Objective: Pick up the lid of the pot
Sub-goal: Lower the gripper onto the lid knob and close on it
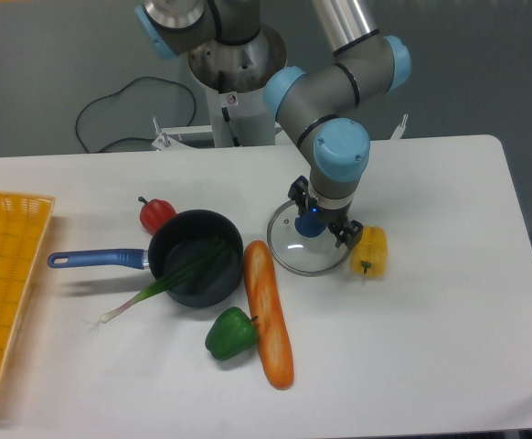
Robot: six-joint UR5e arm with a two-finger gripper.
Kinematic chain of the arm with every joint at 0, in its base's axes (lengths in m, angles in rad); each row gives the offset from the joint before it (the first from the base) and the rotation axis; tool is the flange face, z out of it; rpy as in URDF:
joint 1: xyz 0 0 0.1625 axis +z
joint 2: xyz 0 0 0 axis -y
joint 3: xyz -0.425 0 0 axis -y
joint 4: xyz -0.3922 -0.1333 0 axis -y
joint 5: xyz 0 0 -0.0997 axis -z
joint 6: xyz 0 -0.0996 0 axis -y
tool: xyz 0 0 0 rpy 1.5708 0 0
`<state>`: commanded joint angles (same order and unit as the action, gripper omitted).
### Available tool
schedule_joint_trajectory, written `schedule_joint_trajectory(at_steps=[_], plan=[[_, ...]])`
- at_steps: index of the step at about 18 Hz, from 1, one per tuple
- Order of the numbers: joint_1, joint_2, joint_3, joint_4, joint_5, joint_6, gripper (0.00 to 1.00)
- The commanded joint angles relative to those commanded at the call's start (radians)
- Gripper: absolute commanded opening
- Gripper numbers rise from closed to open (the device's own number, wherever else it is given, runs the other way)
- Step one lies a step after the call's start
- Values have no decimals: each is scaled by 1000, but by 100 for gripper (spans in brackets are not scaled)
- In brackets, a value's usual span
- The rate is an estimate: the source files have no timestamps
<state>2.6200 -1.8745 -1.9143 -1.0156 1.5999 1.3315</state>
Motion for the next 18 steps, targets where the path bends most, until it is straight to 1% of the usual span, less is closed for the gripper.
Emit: schedule_joint_trajectory(at_steps=[5, 18], plan=[[0, -5, -8, 8, -5, 6, 100], [5, -8, -26, 5, -32, -2, 100]])
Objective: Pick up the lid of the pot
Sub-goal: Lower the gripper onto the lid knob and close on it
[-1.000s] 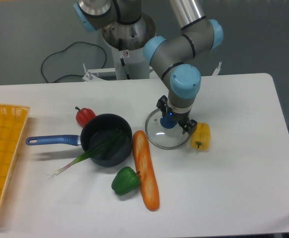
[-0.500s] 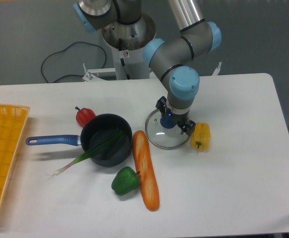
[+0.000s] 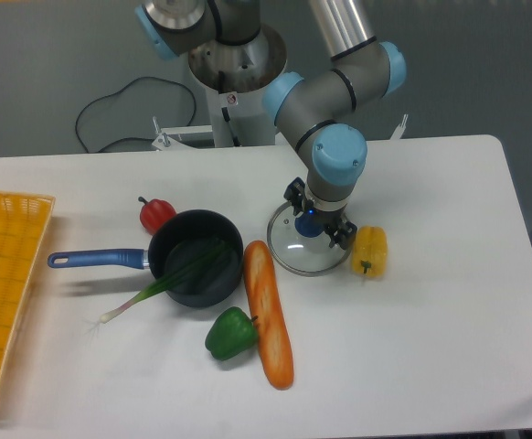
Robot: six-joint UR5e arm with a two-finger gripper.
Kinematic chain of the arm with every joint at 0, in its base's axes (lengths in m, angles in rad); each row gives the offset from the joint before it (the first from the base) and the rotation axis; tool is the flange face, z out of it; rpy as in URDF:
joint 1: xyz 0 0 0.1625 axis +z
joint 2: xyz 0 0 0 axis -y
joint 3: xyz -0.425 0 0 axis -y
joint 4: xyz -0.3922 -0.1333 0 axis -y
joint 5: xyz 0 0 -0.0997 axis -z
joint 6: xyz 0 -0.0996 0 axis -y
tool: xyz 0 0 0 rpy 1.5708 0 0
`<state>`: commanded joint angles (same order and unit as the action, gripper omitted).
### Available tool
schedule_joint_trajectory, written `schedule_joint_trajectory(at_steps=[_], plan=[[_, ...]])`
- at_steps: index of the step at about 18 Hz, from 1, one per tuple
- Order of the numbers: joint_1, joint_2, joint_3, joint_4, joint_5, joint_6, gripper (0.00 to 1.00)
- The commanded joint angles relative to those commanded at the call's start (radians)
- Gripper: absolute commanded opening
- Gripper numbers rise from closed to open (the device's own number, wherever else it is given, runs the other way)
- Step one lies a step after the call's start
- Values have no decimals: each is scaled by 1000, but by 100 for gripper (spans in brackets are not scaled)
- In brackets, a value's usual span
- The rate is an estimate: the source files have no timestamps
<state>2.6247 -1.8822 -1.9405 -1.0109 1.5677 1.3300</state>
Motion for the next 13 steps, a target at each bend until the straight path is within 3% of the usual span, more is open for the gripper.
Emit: schedule_joint_trajectory(at_steps=[13], plan=[[0, 0, -8, -5, 6, 9, 100]])
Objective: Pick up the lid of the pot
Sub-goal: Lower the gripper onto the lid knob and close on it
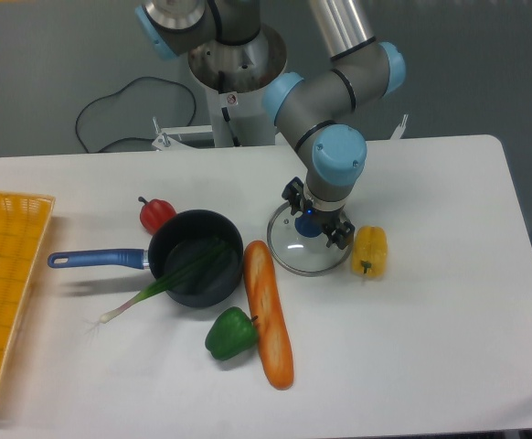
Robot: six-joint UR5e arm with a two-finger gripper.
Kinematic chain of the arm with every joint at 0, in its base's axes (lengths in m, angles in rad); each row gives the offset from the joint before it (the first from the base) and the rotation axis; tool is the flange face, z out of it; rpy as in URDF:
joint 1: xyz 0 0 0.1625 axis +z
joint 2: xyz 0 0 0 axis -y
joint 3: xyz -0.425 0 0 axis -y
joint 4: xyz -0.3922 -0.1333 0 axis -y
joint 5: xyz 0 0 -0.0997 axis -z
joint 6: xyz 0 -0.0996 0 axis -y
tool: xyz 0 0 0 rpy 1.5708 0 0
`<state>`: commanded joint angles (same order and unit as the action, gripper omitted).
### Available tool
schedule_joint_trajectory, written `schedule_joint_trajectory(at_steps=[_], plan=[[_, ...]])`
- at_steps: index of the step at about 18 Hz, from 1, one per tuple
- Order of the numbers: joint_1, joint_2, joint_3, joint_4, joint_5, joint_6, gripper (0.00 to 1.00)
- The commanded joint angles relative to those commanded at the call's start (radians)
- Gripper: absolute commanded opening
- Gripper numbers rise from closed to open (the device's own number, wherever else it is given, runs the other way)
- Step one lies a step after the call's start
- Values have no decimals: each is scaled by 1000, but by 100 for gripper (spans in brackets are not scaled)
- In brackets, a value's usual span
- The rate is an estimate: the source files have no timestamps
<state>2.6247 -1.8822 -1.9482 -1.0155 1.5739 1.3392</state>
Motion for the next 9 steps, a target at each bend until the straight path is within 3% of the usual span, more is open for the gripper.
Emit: schedule_joint_trajectory(at_steps=[9], plan=[[2, 0, -5, 0, 0, 0, 100]])
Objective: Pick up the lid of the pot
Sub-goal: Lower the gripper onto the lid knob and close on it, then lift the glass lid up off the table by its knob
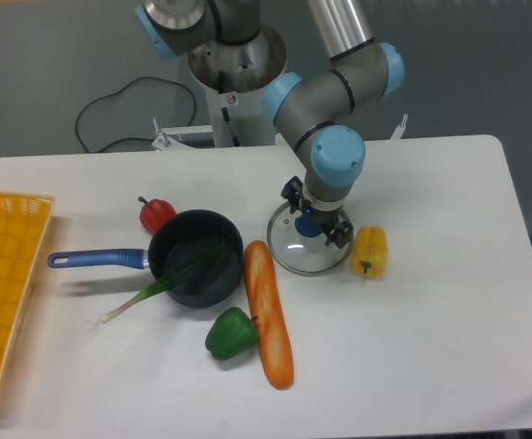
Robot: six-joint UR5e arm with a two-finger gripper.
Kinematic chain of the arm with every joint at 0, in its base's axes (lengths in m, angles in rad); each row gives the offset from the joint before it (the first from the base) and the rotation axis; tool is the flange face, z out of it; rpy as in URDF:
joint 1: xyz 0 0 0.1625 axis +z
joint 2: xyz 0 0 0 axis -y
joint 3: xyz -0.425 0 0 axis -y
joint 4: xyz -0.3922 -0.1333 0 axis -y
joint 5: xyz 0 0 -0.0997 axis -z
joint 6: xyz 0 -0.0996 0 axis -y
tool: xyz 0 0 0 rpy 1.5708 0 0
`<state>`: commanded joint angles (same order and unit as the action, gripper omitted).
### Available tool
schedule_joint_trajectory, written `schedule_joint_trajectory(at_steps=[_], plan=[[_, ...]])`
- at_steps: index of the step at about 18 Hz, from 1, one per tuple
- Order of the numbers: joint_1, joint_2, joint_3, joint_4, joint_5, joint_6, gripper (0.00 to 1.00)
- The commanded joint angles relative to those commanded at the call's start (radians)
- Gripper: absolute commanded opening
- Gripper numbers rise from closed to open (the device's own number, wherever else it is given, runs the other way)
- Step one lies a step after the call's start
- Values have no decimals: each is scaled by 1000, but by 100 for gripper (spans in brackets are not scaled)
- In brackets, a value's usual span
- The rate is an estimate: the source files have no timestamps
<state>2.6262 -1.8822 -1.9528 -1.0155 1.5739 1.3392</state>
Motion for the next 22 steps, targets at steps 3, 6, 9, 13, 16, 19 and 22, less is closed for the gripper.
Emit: schedule_joint_trajectory(at_steps=[3, 6, 9, 13, 16, 19, 22], plan=[[-2, -2, 2, 0, 3, 0, 88], [-3, 0, 3, -2, 5, 0, 70], [-5, 0, 3, -3, 5, -2, 62], [-6, 0, 5, -3, 8, 0, 49], [-5, 0, 9, -6, 8, 2, 44], [-5, 0, 20, -6, 8, 2, 43], [-6, 2, 50, -41, 9, 3, 43]])
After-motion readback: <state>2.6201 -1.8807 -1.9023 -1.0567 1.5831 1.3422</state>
